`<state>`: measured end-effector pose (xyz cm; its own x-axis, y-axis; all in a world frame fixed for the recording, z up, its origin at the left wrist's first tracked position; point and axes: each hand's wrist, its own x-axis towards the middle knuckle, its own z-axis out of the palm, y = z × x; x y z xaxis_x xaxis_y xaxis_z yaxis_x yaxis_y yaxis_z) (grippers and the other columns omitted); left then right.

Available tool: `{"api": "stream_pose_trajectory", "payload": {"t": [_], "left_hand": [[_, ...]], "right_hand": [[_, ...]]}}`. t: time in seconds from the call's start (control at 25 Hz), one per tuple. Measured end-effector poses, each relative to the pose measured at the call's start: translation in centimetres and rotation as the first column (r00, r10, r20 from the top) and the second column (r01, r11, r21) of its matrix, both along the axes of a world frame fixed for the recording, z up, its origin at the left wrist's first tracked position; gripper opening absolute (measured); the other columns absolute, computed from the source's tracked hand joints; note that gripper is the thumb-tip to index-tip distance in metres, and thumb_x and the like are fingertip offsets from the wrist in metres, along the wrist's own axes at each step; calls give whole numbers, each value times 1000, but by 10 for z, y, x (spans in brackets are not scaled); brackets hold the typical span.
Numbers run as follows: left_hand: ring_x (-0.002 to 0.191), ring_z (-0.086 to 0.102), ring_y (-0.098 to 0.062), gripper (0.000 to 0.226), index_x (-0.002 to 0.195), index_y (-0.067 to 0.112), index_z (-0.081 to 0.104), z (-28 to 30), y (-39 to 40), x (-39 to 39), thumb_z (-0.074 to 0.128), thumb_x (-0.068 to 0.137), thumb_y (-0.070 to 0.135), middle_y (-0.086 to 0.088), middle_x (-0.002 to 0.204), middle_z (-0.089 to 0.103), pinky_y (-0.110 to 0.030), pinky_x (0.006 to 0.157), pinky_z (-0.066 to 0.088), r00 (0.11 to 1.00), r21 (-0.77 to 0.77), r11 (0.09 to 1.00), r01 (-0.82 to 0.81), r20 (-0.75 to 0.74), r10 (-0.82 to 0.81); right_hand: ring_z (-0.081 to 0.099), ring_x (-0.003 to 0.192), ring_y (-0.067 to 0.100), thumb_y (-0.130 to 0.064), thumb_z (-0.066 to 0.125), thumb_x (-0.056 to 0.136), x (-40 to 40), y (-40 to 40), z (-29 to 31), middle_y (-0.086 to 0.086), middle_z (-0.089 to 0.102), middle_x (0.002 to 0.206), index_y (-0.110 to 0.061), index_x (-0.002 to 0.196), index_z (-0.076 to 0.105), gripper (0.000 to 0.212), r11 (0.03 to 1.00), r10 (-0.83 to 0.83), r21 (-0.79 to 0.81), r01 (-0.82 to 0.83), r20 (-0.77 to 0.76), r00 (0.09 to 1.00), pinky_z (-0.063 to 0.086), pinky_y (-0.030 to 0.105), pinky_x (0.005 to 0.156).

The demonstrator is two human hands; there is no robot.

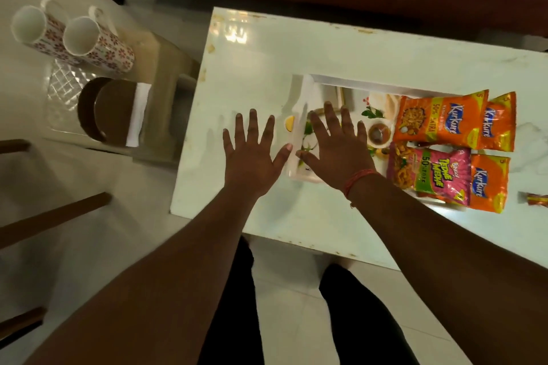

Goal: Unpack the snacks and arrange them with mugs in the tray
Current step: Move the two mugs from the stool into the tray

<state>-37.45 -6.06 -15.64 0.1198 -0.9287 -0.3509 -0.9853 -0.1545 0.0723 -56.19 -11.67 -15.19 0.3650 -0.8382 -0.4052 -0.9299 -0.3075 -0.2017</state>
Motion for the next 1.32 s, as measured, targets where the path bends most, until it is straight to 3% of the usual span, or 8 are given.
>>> {"api": "stream_pose_trajectory", "payload": {"t": [0.16, 0.36, 0.6, 0.76, 0.92, 1.04, 1.12, 1.32], "left_hand": [[155, -4, -33, 76, 159, 29, 6, 2, -24, 65, 15, 96, 71, -9, 169, -1, -59, 123, 5, 997, -63, 998, 6, -72, -11], [155, 0, -34, 75, 159, 28, 11, 38, -58, 194, 22, 97, 68, -11, 168, 5, -57, 123, 8, 992, -209, 977, 40, -111, -65], [155, 9, -29, 69, 157, 26, 19, 82, -99, 351, 22, 99, 62, -9, 167, 16, -52, 124, 11, 998, -428, 904, 27, -37, -47], [155, 4, -32, 62, 157, 28, 12, 77, -114, 432, 18, 102, 54, -9, 168, 9, -60, 121, 12, 990, -306, 944, -120, 30, 136], [154, 3, -40, 69, 157, 30, 11, 66, -130, 489, 37, 97, 54, -12, 168, -4, -64, 117, 25, 988, -132, 979, -154, -27, 151], [150, 16, -44, 80, 157, 35, 11, 64, -144, 503, 55, 93, 51, -11, 168, -6, -59, 110, 39, 992, -25, 996, -89, -90, 86], [147, 21, -44, 83, 157, 36, 12, 63, -154, 505, 63, 91, 45, -11, 167, -2, -58, 109, 39, 992, 13, 998, -64, -108, 65], [131, 40, -43, 73, 148, 31, 34, 69, -163, 499, 73, 86, 36, -18, 148, 33, -55, 102, 49, 1000, -3, 1000, 9, -25, -9]], "right_hand": [[6, 153, 36, -69, 31, 91, 73, -16, -1, 8, 5, 167, -25, 158, 11, 83, 998, -20, -64, 21, 17, 1000, 19, 62, 117], [13, 151, 39, -55, 39, 95, 218, -55, 24, 12, 10, 166, -20, 157, 17, 74, 995, 17, -97, -9, 85, 996, 26, 60, 115], [20, 150, 34, -42, 57, 93, 398, -107, 68, 8, 17, 165, -24, 155, 23, 73, 995, 20, -98, 17, 371, 928, 29, 52, 118], [25, 149, 31, -41, 61, 85, 463, -128, 79, 2, 12, 165, -30, 154, 18, 82, 999, 41, 7, -48, 405, 913, 36, 48, 114], [36, 140, 38, -47, 67, 80, 498, -140, 71, 5, 23, 162, -34, 153, 15, 91, 978, 196, 34, -206, 203, 959, 44, 49, 104], [46, 126, 41, -44, 72, 78, 506, -144, 62, 11, 40, 147, -30, 147, 32, 81, 961, 275, 2, -276, 51, 960, 49, 48, 94], [49, 120, 41, -40, 75, 77, 509, -143, 57, 12, 42, 140, -28, 141, 41, 73, 957, 290, -23, -290, 10, 957, 51, 47, 90], [50, 118, 38, -35, 78, 75, 506, -143, 58, 10, 45, 135, -26, 134, 47, 68, 969, 246, -14, -245, 101, 964, 53, 45, 89]]}}
